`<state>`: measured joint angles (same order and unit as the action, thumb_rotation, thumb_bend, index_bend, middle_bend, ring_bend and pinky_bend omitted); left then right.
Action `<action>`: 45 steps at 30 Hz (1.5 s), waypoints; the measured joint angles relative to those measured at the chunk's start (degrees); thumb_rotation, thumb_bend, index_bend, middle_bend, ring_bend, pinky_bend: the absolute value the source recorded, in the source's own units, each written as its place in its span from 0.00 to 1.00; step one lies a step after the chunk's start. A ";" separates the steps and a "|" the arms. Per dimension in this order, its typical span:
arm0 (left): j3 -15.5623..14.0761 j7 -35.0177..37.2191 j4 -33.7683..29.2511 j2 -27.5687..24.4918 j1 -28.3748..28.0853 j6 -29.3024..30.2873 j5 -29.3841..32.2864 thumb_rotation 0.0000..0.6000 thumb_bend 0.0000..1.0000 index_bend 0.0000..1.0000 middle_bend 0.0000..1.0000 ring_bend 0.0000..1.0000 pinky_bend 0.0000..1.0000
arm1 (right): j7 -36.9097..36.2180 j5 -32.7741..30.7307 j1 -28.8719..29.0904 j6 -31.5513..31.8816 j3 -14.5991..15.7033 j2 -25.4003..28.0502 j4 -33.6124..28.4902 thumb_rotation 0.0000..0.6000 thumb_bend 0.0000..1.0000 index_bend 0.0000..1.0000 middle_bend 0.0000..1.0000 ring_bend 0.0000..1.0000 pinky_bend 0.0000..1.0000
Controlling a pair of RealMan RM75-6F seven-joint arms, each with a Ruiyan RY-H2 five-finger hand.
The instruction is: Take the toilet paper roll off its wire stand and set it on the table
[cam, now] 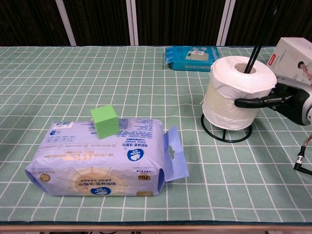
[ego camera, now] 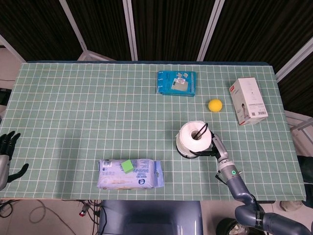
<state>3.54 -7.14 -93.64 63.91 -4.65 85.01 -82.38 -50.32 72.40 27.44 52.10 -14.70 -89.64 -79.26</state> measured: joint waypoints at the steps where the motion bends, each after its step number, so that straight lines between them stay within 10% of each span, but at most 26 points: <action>1: 0.01 0.00 0.00 0.00 0.01 0.02 0.03 1.00 0.24 0.06 0.00 0.00 0.00 | 0.04 0.08 0.05 -0.10 -0.17 0.67 -0.74 1.00 0.00 0.37 0.31 0.27 0.04; 29: -0.15 -1.36 -0.56 0.25 0.13 0.25 0.10 1.00 0.24 0.06 0.00 0.00 0.00 | -5.37 0.66 2.40 -9.71 -13.16 38.64 -25.79 1.00 0.00 0.37 0.31 0.28 0.04; 45: -0.05 -1.62 -0.77 0.17 0.25 0.32 0.50 1.00 0.24 0.05 0.00 0.00 0.00 | 0.80 -9.50 1.50 -12.64 -13.31 48.18 -21.26 1.00 0.00 0.36 0.31 0.29 0.04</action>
<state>3.49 -8.76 -94.41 64.08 -4.40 85.33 -81.88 -49.52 62.90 28.95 39.46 -28.01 -41.46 -100.52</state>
